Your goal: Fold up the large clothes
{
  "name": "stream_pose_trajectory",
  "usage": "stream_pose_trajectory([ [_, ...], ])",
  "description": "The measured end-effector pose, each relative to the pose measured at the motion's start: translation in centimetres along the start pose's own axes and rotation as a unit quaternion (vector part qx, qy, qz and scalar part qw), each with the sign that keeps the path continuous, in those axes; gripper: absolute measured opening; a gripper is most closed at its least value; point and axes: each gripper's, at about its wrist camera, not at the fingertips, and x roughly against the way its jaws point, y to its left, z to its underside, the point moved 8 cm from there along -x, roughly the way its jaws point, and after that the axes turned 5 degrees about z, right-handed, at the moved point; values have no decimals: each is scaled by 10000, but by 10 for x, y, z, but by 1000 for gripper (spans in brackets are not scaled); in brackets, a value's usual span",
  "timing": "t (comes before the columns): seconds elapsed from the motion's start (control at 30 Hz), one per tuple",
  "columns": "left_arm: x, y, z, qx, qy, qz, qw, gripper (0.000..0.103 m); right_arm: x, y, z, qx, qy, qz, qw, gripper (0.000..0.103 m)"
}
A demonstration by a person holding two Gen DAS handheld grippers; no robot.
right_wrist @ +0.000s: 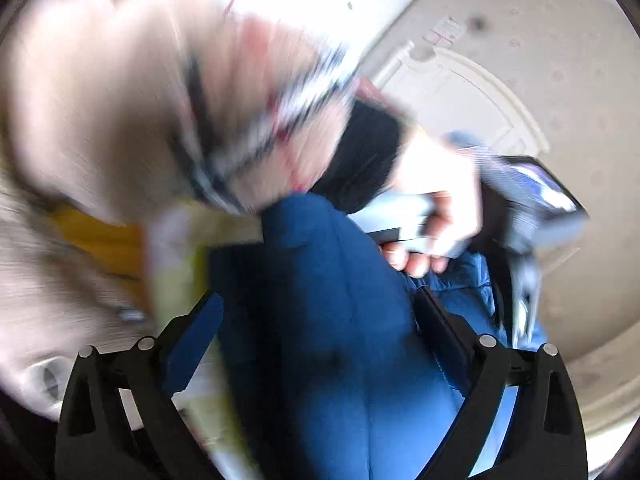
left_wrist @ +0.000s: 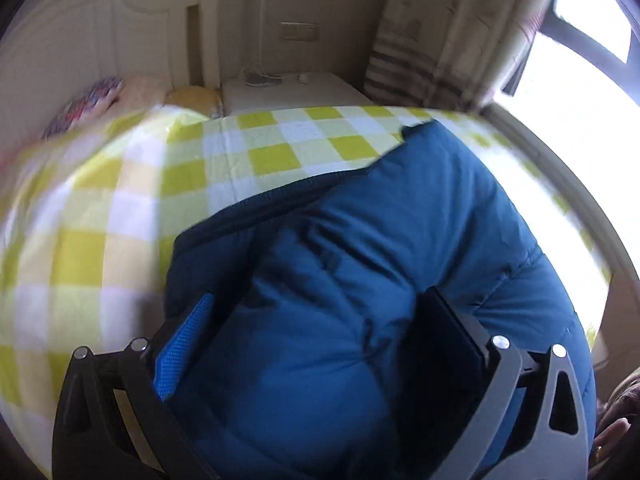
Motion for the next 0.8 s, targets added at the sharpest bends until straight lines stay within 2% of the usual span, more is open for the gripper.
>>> stream_pose_trajectory([
  [0.07,2,10,5,125,-39,-54,9999,101,24,-23,3,-474,-236,-214,9984,88],
  [0.13,2,11,7,78,-84,-154,9998,101,42,-58,6,-1054,-464,-265,9930,80],
  [0.2,4,8,6,-7,-96,-269,9996,101,57,-112,11,-1713,-666,51,9830,80],
  [0.3,5,5,5,-176,-130,-474,9986,101,65,-196,17,-2588,-1009,553,9591,79],
  [0.4,10,3,6,-122,-216,-463,9986,101,43,-259,31,-3226,-1034,990,9356,77],
  [0.47,11,5,7,-44,-304,-421,9986,101,5,-289,49,-3671,-734,1014,9217,70],
  [0.53,12,8,10,67,-405,-333,9986,101,-32,-299,66,-3885,-329,987,9155,54],
  [0.6,14,11,13,176,-479,-239,9984,101,-69,-301,82,-4040,54,854,9108,46],
  [0.67,14,14,16,260,-539,-147,9981,101,-107,-292,93,-4003,460,699,9126,46],
  [0.8,14,18,19,374,-628,-119,9973,101,-150,-267,103,-3377,1179,784,9305,46],
])
